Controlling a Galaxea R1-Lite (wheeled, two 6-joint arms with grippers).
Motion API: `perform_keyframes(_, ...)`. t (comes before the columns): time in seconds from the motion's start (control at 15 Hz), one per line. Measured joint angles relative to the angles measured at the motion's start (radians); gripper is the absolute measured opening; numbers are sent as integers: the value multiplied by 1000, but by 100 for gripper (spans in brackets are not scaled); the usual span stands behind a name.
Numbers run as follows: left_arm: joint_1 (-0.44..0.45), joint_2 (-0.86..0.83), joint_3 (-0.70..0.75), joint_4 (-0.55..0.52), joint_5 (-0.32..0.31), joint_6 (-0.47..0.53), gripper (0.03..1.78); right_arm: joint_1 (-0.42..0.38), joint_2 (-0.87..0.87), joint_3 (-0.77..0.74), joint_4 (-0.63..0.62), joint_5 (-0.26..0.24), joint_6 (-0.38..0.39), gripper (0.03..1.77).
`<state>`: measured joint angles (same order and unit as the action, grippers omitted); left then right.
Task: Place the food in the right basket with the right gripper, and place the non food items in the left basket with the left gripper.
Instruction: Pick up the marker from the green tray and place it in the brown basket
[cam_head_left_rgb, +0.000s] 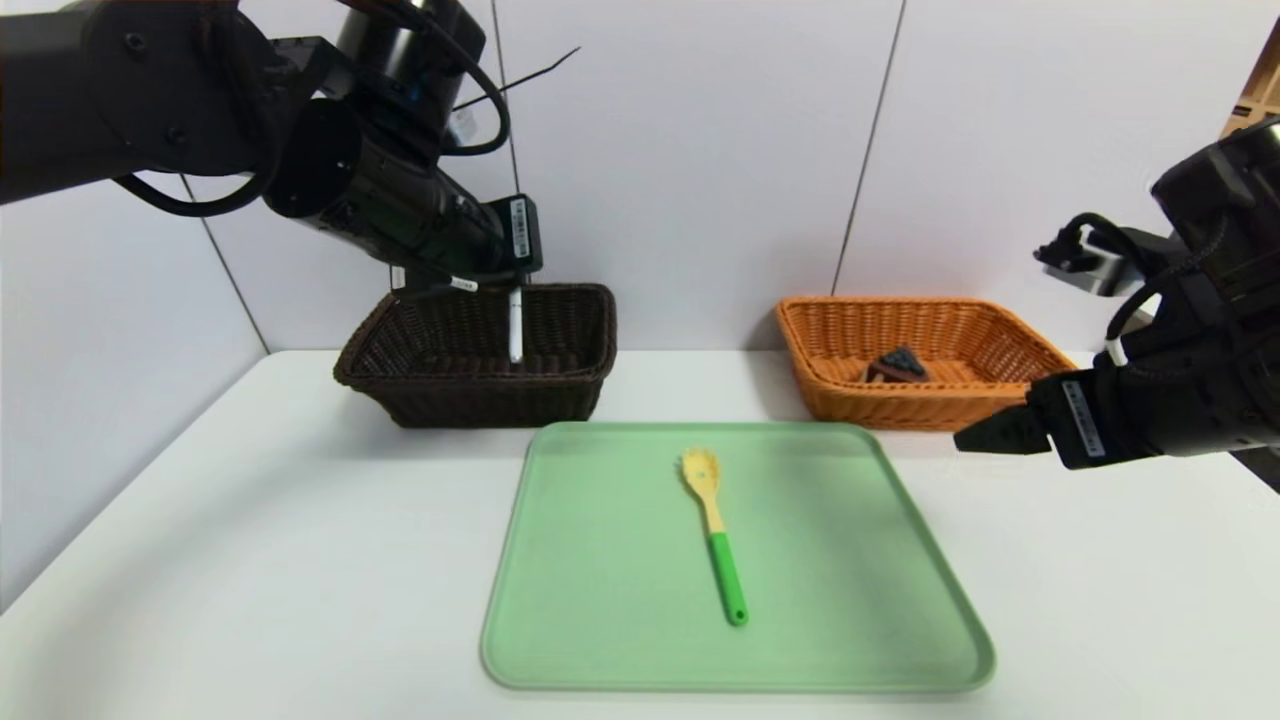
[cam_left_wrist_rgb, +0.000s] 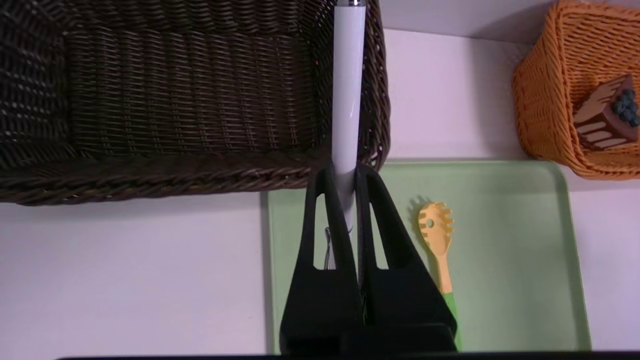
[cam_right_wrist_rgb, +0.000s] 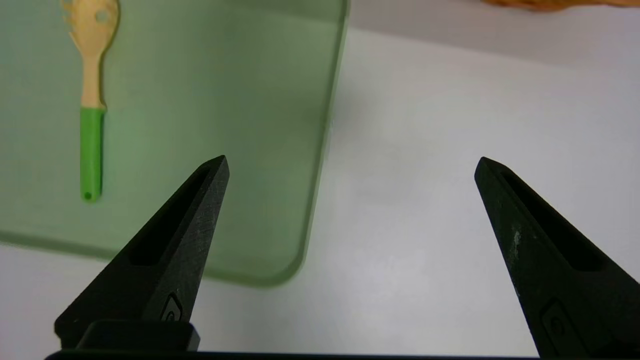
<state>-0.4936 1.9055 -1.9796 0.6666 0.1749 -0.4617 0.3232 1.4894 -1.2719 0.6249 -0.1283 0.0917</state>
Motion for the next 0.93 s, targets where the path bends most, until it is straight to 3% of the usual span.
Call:
perform_keyframes(0.27, 41, 21, -1, -47, 25, -8, 7, 0, -9, 21, -3, -2, 1, 170)
perform_keyframes(0.53, 84, 70, 1, -169, 106, -7, 7, -1, -29, 32, -7, 5, 1, 170)
perform_keyframes(0.93, 171, 172, 4, -216, 165, -25, 7, -3, -59, 34, -8, 8, 3, 170)
